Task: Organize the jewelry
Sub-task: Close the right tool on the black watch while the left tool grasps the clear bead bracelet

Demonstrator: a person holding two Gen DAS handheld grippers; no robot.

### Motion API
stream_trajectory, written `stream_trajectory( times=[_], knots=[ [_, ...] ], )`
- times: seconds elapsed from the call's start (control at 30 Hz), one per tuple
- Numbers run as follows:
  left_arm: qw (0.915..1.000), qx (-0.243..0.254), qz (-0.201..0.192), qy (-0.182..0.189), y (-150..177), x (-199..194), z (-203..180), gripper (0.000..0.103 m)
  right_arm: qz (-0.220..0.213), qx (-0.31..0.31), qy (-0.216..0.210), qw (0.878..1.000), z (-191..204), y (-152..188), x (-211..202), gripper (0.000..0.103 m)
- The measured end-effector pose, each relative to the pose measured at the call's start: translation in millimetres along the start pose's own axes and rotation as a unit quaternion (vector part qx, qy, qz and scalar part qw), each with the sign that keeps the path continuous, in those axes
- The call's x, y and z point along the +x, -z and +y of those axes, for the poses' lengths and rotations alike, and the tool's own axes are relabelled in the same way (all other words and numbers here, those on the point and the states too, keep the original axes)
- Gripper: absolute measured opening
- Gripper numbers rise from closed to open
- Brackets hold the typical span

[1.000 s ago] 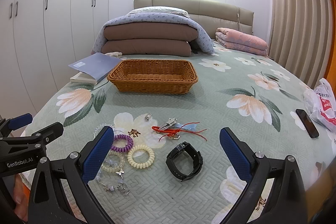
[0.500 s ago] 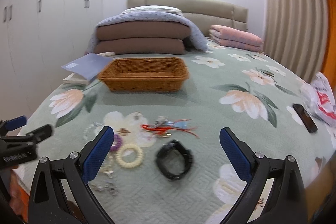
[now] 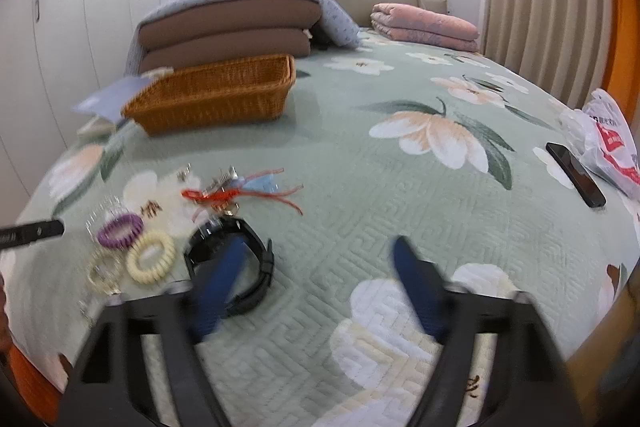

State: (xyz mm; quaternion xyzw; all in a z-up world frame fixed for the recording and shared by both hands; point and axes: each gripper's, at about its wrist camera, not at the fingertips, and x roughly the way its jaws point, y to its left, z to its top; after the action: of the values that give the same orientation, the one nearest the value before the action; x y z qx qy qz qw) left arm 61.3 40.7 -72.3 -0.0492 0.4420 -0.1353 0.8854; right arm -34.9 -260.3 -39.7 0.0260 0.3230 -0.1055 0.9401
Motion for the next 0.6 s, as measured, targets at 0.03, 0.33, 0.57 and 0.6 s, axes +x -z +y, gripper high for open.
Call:
stream_trajectory(
  times=[0.03,0.33,0.57,0.6],
  knots=[
    [0.9999,0.0,0.013,0.004,-2,9,-1,0.059,0.012,-0.003,0.002,1.0,1,1,6,0.055],
    [0.9991,0.024,0.034,0.013,-16,45,-24,0.059,0.074,-0.018,-0.073,0.994,12,-7,45,0.049],
    [0.9984,0.043,0.037,0.002,-21,53,-27,0.052,0.109,-0.063,-0.071,0.989,28,-17,70,0.048],
    [0.9982,0.047,0.038,0.0,-21,54,-27,0.052,0.113,-0.068,-0.067,0.989,30,-16,73,0.048]
  ],
)
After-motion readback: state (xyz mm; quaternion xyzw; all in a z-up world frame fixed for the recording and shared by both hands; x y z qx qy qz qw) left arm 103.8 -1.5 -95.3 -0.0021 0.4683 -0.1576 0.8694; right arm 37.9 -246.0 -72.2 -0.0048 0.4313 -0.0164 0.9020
